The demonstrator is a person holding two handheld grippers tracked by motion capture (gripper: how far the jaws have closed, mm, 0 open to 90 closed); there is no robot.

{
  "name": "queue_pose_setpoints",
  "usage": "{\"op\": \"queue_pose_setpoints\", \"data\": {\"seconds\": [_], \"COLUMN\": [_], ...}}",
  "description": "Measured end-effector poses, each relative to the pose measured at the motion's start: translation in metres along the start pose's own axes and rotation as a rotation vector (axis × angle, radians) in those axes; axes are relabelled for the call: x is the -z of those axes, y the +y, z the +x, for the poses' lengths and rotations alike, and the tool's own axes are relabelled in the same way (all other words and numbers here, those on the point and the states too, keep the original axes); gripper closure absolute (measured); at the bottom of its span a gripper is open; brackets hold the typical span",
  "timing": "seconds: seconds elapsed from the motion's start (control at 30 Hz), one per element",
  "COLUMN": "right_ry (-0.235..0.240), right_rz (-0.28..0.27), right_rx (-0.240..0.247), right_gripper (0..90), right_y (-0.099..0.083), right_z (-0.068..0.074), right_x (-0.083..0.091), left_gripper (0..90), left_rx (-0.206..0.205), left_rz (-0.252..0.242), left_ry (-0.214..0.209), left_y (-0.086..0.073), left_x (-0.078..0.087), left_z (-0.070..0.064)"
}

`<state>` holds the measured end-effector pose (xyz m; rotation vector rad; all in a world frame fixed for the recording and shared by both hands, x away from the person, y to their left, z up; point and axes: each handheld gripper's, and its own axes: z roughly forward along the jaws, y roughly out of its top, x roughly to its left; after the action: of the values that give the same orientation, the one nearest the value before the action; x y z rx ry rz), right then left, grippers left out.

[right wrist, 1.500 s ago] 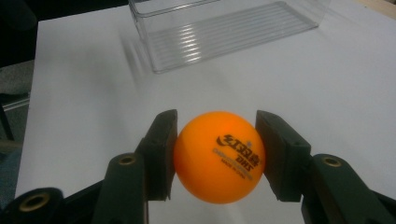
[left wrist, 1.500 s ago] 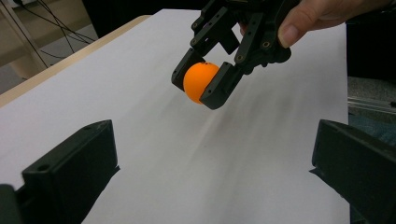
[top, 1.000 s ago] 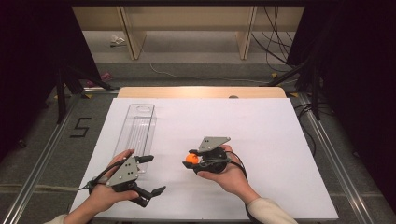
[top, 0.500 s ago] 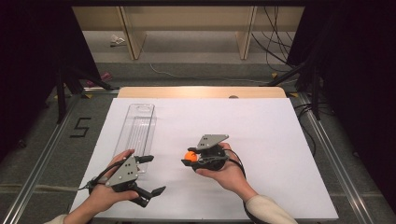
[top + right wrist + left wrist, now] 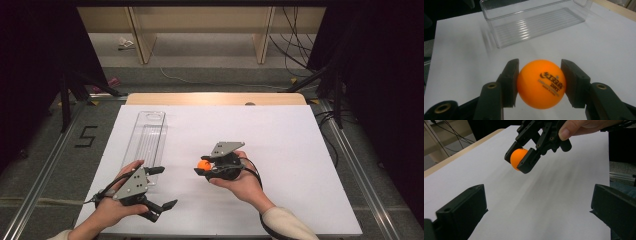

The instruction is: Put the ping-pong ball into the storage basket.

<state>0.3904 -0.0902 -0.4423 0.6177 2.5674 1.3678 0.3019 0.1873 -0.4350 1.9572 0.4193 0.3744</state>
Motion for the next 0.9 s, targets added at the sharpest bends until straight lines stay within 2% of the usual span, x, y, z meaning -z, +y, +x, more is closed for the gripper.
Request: {"op": "queue_pose_setpoints", "data": {"seconds": [0.9], "right_ry": [-0.022], "right_rz": [-0.018], "right_rx": [-0.02], "right_gripper": [51.5], "right_y": [0.0093], "right_z": [-0.01], "right_x": [-0.0054], "left_gripper": [0.0], "left_rx": [-0.001], "left_rz": [0.0], "left_ry": [-0.004], "left_y": [0.0], "left_x": [0.0002], "left_z": [-0.0001]}}
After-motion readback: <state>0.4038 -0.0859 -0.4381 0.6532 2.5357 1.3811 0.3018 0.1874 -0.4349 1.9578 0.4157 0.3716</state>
